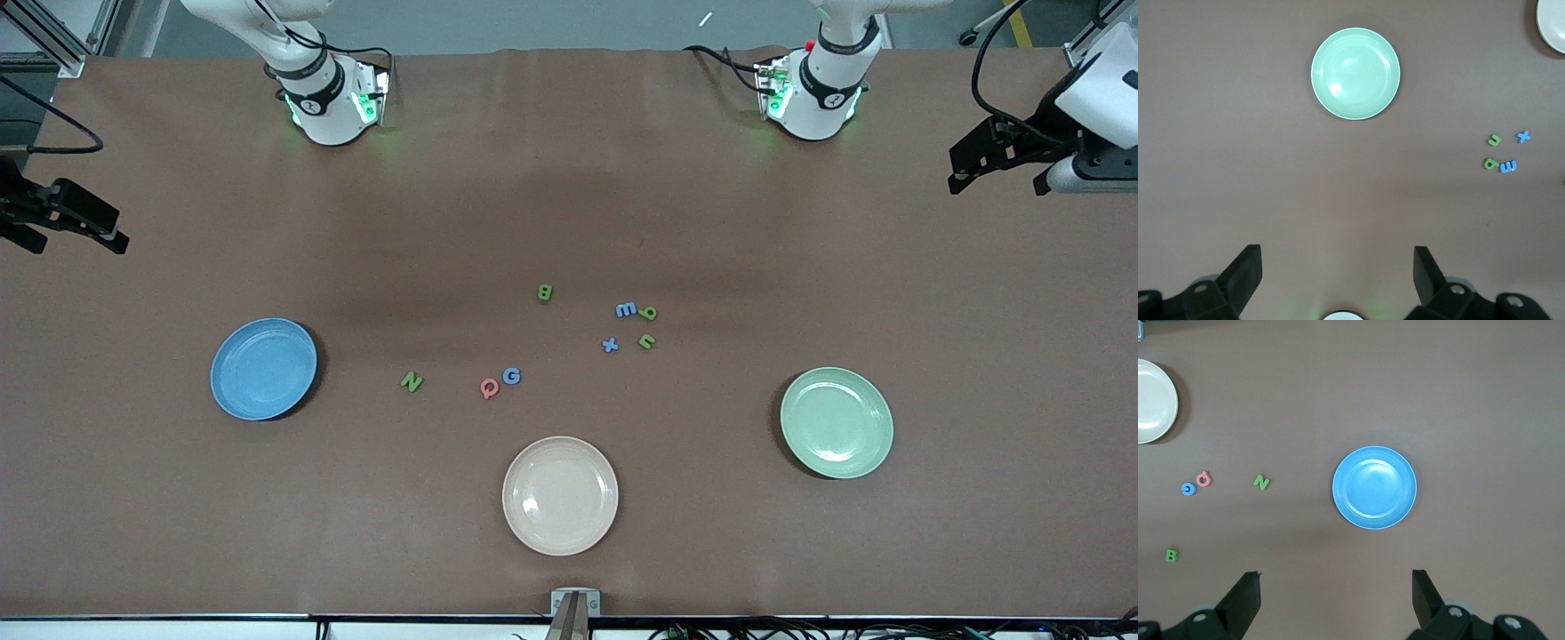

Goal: Sort uppercase to blue plate, lowercase to green plate
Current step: 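Move the right gripper and the left gripper out toward the letters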

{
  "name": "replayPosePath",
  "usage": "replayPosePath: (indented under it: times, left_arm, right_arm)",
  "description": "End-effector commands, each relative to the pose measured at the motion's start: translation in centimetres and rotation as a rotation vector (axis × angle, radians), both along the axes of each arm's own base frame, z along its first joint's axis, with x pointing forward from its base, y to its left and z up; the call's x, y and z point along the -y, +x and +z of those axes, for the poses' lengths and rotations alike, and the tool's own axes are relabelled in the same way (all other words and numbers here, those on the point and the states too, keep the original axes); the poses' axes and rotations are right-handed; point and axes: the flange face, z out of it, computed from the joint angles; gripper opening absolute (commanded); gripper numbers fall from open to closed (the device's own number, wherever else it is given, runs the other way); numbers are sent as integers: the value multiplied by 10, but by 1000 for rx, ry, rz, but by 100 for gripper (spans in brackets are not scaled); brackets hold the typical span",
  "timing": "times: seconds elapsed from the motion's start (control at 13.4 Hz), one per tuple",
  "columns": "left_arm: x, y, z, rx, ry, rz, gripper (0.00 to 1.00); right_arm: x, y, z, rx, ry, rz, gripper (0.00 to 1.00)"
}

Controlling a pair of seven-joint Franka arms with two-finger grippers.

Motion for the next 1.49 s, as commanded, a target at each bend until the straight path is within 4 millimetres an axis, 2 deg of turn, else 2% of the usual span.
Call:
replayPosePath:
  times: [0.0,0.22,0.3,0.37,0.45,0.6,0.67,0.75,0.82,0.9,0.97,1.2,1.34,1.42]
  left_arm:
    - [0,1,4,-12,-16,-8,100]
    - [-6,1,4,-21,0,-8,100]
    - [-6,1,4,-21,-2,-8,100]
    - [-6,4,0,-30,-2,-8,100]
    - [-5,4,-7,-50,0,8,100]
    - [0,14,-41,-100,5,29,100]
    - [3,19,-58,-95,5,49,100]
    - [15,23,-75,-77,4,54,100]
    - [22,24,-94,-68,3,76,100]
    - [23,26,-115,-57,-8,119,100]
    - [29,27,-131,-43,-15,157,100]
    - [76,20,-181,-14,-16,362,100]
    - [109,22,-210,-31,-19,419,100]
    - [126,22,-222,-29,-30,457,100]
  right_arm:
    - [3,3,-1,3,3,5,100]
    - [2,8,-8,-2,18,5,100]
    - [-2,30,-41,-33,27,8,100]
    - [-12,55,-91,-93,30,21,100]
    - [-23,67,-123,-152,27,39,100]
    - [-42,66,-127,-154,11,73,100]
    - [-44,67,-129,-157,12,76,100]
    - [-47,71,-140,-169,6,84,100]
    - [-55,78,-159,-198,-2,96,100]
    - [-67,81,-169,-204,6,95,100]
    - [-98,84,-176,-178,6,102,100]
    - [-167,88,-209,-152,5,-163,100]
    - [-195,85,-245,-120,12,-269,100]
    - [-201,83,-269,-101,19,-308,100]
